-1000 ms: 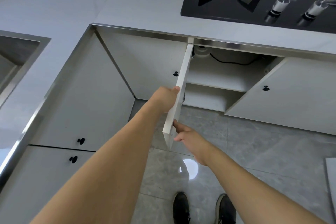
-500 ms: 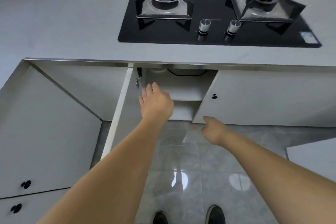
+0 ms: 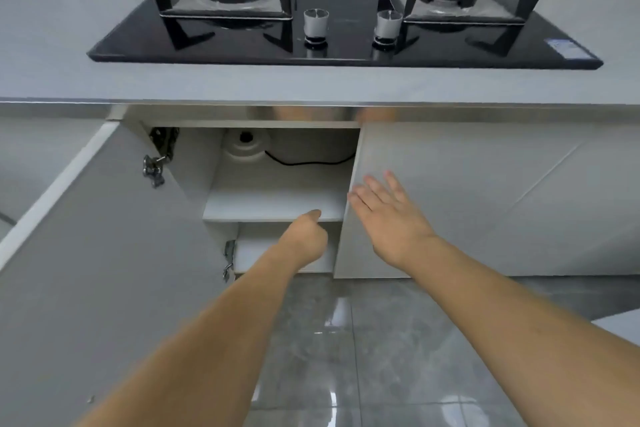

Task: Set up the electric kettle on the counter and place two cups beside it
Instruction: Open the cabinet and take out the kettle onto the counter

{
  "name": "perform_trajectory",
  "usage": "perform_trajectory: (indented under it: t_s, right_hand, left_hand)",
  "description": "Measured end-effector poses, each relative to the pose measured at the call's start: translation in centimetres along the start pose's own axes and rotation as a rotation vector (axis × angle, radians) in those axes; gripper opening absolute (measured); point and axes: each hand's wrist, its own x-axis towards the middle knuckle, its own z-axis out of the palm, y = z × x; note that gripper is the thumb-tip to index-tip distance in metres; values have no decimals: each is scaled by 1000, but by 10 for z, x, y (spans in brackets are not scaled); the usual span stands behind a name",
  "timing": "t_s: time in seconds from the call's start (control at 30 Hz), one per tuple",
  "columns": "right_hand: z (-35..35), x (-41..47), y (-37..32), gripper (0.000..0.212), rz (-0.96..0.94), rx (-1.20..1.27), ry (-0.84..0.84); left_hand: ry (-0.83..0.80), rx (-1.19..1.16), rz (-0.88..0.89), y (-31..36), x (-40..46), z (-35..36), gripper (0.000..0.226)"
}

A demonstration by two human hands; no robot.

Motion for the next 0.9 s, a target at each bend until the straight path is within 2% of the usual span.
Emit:
perform_trajectory:
  t_s: [0.1,0.2,0.3,0.4,0.5,0.6,0.77,0.9]
  right_hand:
    - [39,17,4,61,-55,-293,127]
    - [70,27,15,61,-70,-445,235]
    - [89,28,20,64,-49,-525,343]
    - [91,28,17,62,-38,-566,400]
    - [94,26,4,60,13,-576,439]
    - [91,17,-3,54,24,-586,451]
    - [69,-20,-33,33,-53,-694,564]
    - [40,-52,-42,17,-117,-683,554]
  left_hand:
    - [9,-64,90,-21,41,35,60]
    - [8,-138,192,-33,75,61,61]
    - [30,-184,341,-44,96,81,62]
    - [62,-282,407,-52,107,95,61]
    - [104,-339,447,-63,106,102,50]
    - [127,-301,489,-72,109,105,22]
    - [79,-177,642,-97,78,113,21]
    - [-24,-70,730,-105,50,131,22]
